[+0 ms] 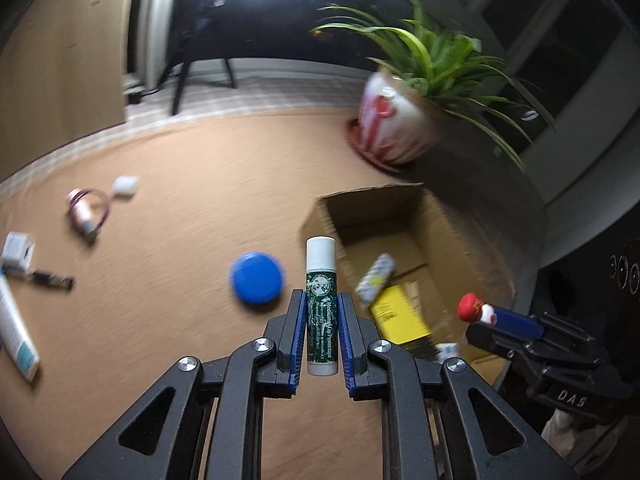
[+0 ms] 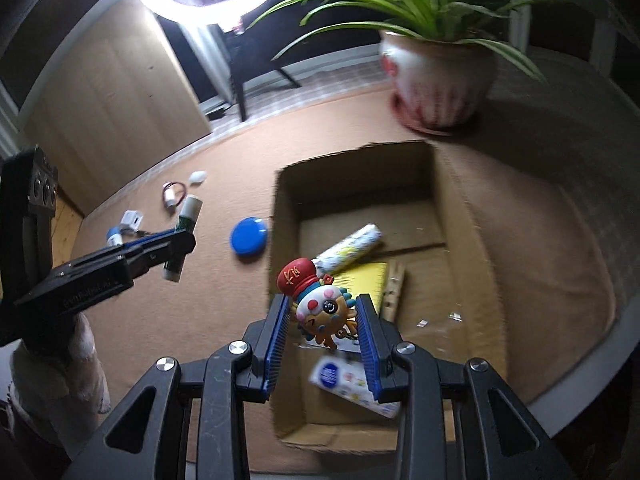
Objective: Organize objects
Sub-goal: 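Carry the lip balm and toy figure into the box and open both tools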
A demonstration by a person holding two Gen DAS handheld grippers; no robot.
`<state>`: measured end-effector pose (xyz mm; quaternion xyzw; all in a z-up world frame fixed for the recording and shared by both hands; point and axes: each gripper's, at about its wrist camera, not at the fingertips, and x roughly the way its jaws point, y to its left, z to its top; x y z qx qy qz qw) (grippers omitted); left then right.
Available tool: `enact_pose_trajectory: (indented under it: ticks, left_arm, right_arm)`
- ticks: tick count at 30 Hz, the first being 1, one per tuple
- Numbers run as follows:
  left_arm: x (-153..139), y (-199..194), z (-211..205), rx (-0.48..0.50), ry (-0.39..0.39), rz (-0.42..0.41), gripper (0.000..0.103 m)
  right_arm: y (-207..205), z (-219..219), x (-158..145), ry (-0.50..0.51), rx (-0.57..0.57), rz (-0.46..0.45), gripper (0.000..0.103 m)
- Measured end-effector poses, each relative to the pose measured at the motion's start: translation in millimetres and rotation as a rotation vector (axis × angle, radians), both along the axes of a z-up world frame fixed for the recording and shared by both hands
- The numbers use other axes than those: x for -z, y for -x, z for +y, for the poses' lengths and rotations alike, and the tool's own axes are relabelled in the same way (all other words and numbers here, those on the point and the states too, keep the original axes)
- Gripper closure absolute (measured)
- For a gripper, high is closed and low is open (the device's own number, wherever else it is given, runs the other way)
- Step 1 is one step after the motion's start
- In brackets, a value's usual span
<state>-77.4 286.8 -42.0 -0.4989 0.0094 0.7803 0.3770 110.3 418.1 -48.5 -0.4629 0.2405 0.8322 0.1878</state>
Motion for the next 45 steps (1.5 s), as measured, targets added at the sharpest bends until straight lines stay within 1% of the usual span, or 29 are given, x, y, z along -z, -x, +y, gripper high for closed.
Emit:
enact_pose_trajectory:
  ticks: [6, 13, 16, 23, 25, 26, 27, 29, 31, 38, 45]
  left_arm:
    - [-4.6, -3.8, 44.2, 0.058, 0.001, 0.009, 0.086]
    - [2.8, -2.6, 87.0, 0.093, 0.020, 0.007, 0.086]
    - [7.8, -2.2, 98.5, 0.100, 0.030, 0.007, 0.086]
    - [16.8, 1.8, 105.1, 0.109, 0.049, 0.003, 0.086]
    - [17.7, 3.6, 103.7, 0.096, 0.043, 0.009, 0.086]
    - [17.5, 5.0, 102.7, 0.089, 0.035, 0.009, 0.079]
    - [18.0, 6.5, 102.0, 0.085, 0.033, 0.001, 0.055]
    - [18.4, 8.2, 101.1, 0.091, 0.034, -0.011, 0.026]
    - [14.9, 6.7, 98.7, 0.086, 0.033, 0.020, 0.026]
    - [10.7, 7.8, 85.3, 0.069, 0.037, 0.027, 0.026]
    - [7.9, 14.8, 49.6, 0.007, 0.035, 0.024, 0.026]
  right_arm:
    - [-18.8, 16.8, 1.8, 0.000, 0.045, -0.003, 0.073]
    - [-30.5, 29.4, 8.6, 0.017, 0.070, -0.008, 0.073]
    - [-32.1, 32.1, 11.0, 0.018, 0.074, -0.013, 0.073]
    - [-30.8, 34.7, 14.0, 0.024, 0.071, -0.015, 0.073]
    - [-30.2, 34.3, 13.8, 0.034, 0.057, 0.002, 0.071]
    - [-29.8, 33.7, 13.6, 0.040, 0.047, 0.010, 0.067]
    - [-28.7, 32.7, 13.6, 0.043, 0.037, 0.006, 0.051]
    - [-28.1, 29.9, 11.9, 0.018, 0.034, 0.008, 0.037]
    - [-25.9, 27.1, 11.6, 0.006, 0.021, 0.002, 0.036]
    - [-19.2, 24.2, 11.1, 0.024, 0.010, 0.009, 0.036]
    - [-2.8, 12.5, 8.5, 0.027, -0.026, 0.009, 0.036]
